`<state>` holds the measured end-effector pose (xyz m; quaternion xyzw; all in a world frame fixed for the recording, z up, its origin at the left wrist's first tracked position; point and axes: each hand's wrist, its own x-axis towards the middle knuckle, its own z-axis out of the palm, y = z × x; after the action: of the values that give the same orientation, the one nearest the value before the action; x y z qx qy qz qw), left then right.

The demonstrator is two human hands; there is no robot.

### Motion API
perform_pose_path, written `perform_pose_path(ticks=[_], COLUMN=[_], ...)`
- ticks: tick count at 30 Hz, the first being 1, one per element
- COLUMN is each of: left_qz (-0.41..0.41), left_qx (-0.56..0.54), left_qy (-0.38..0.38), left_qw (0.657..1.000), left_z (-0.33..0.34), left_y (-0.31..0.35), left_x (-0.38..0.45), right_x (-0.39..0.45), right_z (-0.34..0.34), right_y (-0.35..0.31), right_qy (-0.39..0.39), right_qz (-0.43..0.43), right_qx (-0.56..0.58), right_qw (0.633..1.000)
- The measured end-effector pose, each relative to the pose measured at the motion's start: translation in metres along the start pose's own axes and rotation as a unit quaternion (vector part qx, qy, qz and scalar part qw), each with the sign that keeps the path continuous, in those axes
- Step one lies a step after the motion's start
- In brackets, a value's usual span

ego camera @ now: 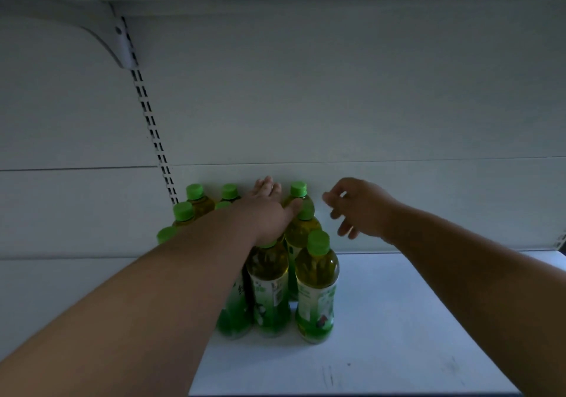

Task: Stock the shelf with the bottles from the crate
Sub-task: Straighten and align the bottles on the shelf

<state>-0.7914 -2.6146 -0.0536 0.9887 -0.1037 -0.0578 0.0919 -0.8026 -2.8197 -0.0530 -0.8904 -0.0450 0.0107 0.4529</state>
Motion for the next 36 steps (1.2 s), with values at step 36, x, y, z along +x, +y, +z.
perform_pose_path(ticks=[36], left_qz=[0.012], left_qx=[-0.059], left_qy=[0.037], left_qw=[0.998], left_z=[-0.015], left_y=[-0.004], left_x=[-0.019], right_x=[-0.051], right_z=[0.021], right_y=[0.002], right_qy=[0.005], right_qz=[-0.096], right_qx=[-0.139], right_qw=[0.986])
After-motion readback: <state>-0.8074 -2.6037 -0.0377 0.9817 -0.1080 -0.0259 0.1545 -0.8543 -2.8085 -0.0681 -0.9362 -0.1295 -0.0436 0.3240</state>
